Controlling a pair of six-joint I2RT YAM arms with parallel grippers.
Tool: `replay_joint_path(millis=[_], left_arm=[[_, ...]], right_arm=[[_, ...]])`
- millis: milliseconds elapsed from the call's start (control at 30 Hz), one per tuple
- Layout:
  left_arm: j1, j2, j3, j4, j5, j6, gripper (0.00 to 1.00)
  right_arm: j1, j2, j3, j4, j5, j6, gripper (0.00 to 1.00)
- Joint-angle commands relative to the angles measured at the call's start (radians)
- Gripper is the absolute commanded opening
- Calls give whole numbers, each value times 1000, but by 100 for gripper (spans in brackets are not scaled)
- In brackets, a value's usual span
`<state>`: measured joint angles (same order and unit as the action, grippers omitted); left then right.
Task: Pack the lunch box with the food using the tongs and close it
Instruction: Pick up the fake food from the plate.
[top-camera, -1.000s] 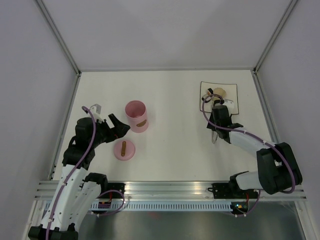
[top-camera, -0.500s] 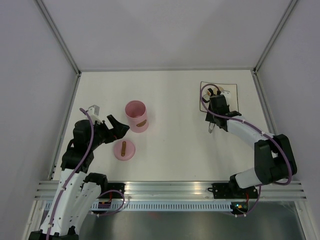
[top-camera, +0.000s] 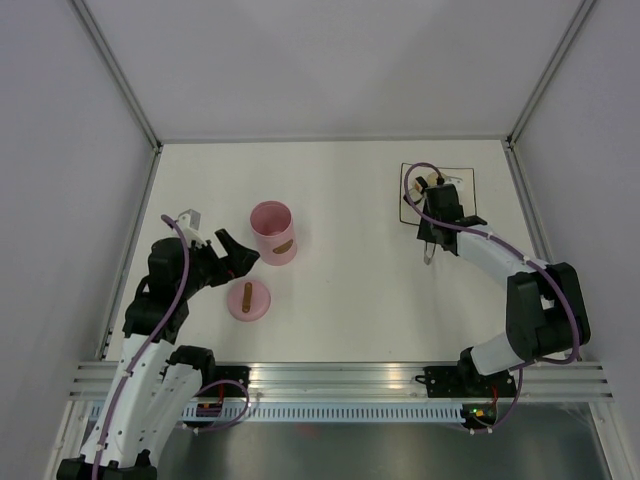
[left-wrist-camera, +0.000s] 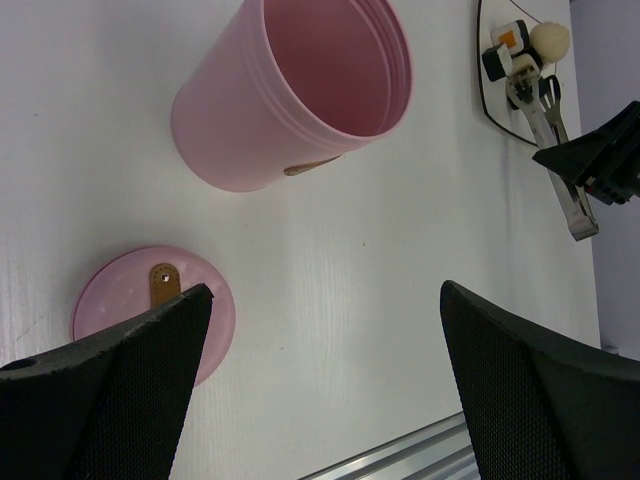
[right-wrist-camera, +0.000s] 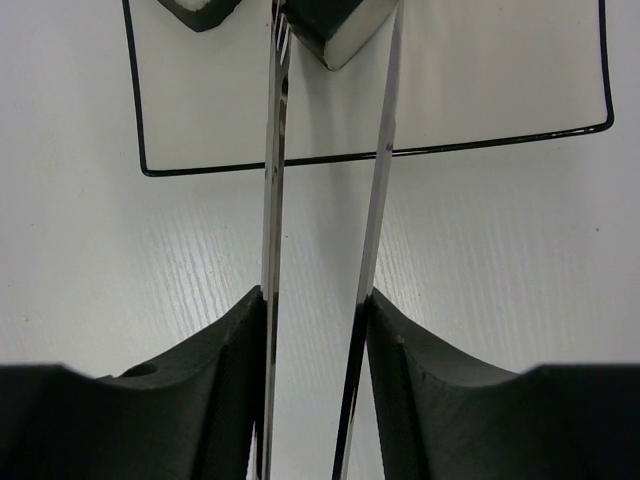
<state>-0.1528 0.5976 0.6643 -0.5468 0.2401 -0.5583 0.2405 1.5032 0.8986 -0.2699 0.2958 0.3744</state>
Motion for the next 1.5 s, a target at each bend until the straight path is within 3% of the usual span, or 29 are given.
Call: replay_joint_path(millis=[0, 133, 300, 500, 767, 1067, 1467], left_arm=[[-2, 8, 3, 15, 13, 24, 100], [-2, 11, 1, 15, 11, 24, 100], [-2, 11, 3, 15, 8, 24, 100], [-1, 7, 3, 15, 7, 24, 100], [-2, 13, 11, 16, 1, 24, 100], [-2, 2, 6, 10, -16, 24, 100], [-1, 34, 43, -28, -168, 5, 100]], right_arm=[[-9, 3, 42, 3, -4, -14, 45], [-12, 9, 51, -18, 0, -14, 31], [-12, -18, 72, -75, 5, -2, 22], [-12, -124, 108, -170, 31, -5, 1], [-12, -126, 186, -253, 34, -37, 1], [17, -193, 293, -275, -222, -26, 1], [432, -84, 597, -333, -290, -37, 1]])
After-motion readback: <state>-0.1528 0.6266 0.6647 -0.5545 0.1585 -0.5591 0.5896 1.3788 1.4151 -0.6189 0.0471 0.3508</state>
